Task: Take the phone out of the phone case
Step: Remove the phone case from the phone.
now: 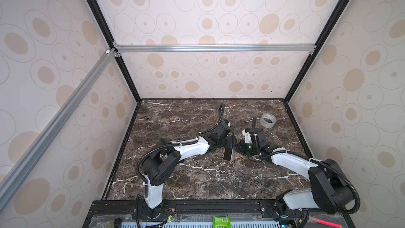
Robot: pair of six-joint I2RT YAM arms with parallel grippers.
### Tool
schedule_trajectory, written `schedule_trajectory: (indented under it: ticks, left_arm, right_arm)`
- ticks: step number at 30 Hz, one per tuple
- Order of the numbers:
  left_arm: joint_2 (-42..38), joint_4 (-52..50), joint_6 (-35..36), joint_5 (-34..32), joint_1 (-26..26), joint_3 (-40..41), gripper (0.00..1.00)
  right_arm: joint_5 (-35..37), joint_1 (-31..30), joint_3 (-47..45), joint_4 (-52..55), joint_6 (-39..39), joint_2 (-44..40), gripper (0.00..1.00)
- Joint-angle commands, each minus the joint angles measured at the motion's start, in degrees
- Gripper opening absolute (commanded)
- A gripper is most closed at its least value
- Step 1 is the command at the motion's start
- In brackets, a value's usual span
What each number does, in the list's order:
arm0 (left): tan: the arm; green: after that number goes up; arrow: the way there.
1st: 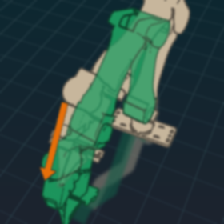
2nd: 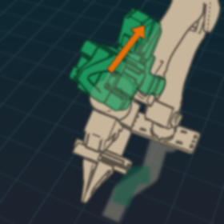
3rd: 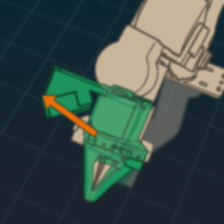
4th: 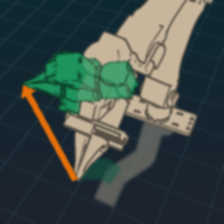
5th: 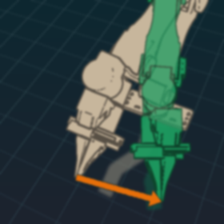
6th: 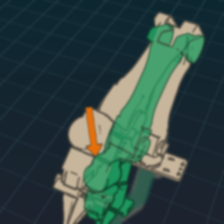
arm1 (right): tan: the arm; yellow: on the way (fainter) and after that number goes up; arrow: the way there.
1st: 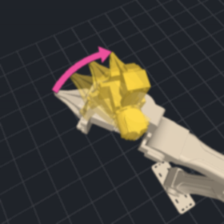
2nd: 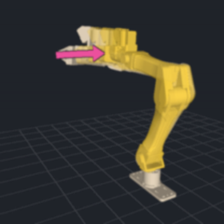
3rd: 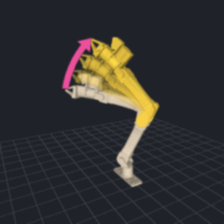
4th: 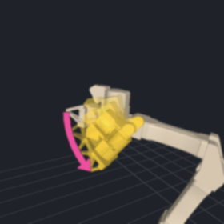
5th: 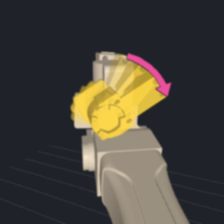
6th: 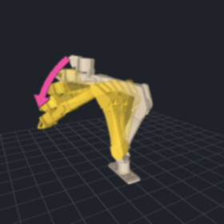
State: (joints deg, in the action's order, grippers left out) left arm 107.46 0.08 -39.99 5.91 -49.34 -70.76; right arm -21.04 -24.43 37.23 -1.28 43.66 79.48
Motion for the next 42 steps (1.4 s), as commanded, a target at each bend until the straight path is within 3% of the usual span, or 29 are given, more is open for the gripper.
schedule_trajectory:
  ticks: [1, 4, 16, 29, 42]
  left_arm:
    - [-0.91, -1.30, -0.35, -1.12, -0.61, -0.24, 0.62]
    - [-0.46, -2.03, -0.35, -1.25, -0.79, -0.51, 0.56]
    - [3.04, -7.14, 0.86, -2.89, -1.54, -4.35, 0.56]
    - [4.01, -12.51, 2.23, -7.88, -2.16, -7.27, 0.32]
    - [5.48, -16.63, 3.50, -10.92, -2.23, -9.48, 0.24]
  right_arm:
    - [0.20, -0.32, 1.51, -1.02, 0.53, -1.11, 0.00]
    - [0.18, -0.40, 1.59, -0.99, 0.55, -1.00, 0.00]
    - [0.56, -0.54, 1.78, -0.62, 0.05, -1.33, 0.00]
    - [1.30, -0.68, 2.09, 0.22, -0.50, -1.52, 0.00]
    - [1.64, -0.71, 2.24, 0.66, -0.69, -1.72, 0.00]
